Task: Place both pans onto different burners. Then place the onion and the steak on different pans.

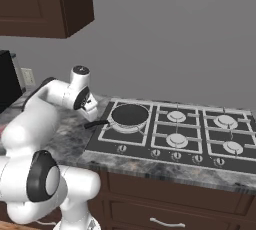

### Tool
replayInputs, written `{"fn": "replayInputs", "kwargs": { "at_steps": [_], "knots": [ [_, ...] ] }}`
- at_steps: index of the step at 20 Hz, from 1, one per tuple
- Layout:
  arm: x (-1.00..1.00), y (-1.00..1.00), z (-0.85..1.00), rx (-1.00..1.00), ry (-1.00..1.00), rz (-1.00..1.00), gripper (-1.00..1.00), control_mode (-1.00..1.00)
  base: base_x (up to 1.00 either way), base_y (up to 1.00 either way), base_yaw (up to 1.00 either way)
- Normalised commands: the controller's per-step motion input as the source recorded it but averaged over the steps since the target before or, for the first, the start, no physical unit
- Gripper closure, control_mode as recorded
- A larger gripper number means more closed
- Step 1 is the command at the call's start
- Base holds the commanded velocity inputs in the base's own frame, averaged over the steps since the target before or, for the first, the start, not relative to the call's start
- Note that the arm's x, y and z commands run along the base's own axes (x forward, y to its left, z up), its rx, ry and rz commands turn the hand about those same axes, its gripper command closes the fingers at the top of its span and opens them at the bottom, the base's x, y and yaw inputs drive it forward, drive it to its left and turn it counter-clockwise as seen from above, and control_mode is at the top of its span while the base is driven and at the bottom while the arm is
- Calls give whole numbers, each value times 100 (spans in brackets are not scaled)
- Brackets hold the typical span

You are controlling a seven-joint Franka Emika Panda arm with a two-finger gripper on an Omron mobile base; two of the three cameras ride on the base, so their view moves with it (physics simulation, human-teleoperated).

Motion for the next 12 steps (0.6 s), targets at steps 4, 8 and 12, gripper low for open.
{"fn": "replayInputs", "kwargs": {
  "at_steps": [4, 8, 12],
  "knots": [
    [-24, 54, 5, -1, -9, 25, -100, -100, 0, 0, 0],
    [-41, 68, 0, -3, -11, 24, -100, -100, 0, 0, 0],
    [-38, 69, 0, -4, -11, 25, -100, -100, 0, 0, 0]
  ]
}}
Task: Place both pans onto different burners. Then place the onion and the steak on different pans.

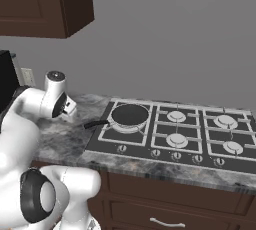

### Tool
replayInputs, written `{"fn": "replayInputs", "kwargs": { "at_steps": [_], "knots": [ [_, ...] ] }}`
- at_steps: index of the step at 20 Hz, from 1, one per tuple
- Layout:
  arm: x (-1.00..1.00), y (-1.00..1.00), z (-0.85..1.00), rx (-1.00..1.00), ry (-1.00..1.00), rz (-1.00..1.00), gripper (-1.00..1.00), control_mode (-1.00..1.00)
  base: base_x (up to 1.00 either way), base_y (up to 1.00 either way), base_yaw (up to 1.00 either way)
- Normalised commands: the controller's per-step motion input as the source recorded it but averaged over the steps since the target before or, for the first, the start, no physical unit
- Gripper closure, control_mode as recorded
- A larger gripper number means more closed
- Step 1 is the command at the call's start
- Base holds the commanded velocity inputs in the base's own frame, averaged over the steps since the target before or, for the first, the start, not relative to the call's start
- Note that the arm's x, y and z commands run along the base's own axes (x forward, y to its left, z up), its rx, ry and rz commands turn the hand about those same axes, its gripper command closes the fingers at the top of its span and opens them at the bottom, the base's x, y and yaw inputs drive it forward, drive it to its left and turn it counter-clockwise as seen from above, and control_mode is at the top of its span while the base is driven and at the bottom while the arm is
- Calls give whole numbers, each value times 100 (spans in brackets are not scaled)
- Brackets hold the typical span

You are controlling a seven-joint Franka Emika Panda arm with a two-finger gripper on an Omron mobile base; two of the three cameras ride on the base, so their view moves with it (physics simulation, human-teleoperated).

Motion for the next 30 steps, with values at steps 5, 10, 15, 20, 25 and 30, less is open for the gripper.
{"fn": "replayInputs", "kwargs": {
  "at_steps": [5, 10, 15, 20, 25, 30],
  "knots": [
    [-24, 68, 0, -4, -7, 24, -100, -100, 0, 0, 0],
    [-10, 69, 0, -1, -5, 11, -100, -100, 0, 0, 0],
    [0, 76, 0, 0, -1, 1, -100, -100, 0, 0, 0],
    [0, 77, 0, -1, 0, 0, -100, -100, 0, 0, 0],
    [0, 61, -11, -4, 0, 0, -100, -100, 0, 0, 0],
    [1, 53, -26, -1, 0, 0, -100, -100, 0, 0, 0]
  ]
}}
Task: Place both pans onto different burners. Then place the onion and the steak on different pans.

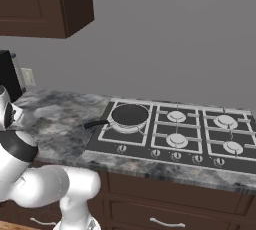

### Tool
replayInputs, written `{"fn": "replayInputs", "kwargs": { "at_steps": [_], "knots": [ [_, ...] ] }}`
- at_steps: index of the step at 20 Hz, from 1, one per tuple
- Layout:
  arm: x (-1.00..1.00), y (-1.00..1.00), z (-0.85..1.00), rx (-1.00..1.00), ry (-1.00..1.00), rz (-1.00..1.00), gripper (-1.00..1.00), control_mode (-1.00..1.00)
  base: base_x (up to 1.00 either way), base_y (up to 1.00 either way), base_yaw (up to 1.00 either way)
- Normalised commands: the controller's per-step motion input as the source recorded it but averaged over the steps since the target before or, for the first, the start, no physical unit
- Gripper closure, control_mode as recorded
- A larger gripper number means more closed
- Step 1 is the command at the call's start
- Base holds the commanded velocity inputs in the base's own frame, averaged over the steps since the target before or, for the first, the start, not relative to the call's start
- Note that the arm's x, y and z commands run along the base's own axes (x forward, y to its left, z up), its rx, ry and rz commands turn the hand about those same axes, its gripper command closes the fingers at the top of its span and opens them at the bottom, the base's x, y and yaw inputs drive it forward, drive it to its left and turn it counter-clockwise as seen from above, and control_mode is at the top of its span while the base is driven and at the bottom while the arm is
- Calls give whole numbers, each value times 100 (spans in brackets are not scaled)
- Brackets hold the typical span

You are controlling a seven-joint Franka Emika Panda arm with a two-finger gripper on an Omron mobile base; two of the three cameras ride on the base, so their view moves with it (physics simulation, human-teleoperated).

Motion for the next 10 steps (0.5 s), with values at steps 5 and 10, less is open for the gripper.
{"fn": "replayInputs", "kwargs": {
  "at_steps": [5, 10],
  "knots": [
    [5, 46, -30, 0, 0, 0, -100, -100, 0, 0, 0],
    [8, 36, -29, -1, 0, 0, -100, -100, 0, 0, 0]
  ]
}}
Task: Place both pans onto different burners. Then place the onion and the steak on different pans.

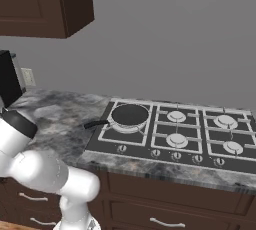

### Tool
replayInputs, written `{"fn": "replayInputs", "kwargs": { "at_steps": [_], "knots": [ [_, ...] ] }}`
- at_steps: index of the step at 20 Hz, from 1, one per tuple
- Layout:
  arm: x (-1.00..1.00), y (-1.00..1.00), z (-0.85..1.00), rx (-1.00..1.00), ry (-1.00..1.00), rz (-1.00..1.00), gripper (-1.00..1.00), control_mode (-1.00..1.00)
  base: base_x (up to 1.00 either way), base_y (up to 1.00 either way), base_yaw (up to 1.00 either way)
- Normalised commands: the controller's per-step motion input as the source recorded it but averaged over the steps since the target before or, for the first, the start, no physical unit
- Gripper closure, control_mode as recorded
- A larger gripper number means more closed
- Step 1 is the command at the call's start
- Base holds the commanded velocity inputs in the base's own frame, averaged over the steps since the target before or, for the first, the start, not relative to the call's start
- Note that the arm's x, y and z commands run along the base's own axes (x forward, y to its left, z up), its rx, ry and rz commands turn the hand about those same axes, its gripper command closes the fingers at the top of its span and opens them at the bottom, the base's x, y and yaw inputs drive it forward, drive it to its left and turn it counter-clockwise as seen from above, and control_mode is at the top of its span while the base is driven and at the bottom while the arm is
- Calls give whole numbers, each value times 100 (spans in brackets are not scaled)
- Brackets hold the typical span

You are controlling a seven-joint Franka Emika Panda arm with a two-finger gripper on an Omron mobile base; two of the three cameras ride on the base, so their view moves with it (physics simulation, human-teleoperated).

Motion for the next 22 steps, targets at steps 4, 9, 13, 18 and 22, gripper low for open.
{"fn": "replayInputs", "kwargs": {
  "at_steps": [4, 9, 13, 18, 22],
  "knots": [
    [18, 29, -19, -2, 0, 0, -100, -100, 0, 0, 0],
    [32, 27, -16, -2, 1, 0, -100, -100, 0, 0, 0],
    [41, 29, -21, -5, 3, 0, -100, -100, 0, 0, 0],
    [18, 48, -3, -4, 0, 0, -100, -100, 0, 0, 0],
    [10, 48, -16, -7, 2, 0, -100, -100, 0, 0, 0]
  ]
}}
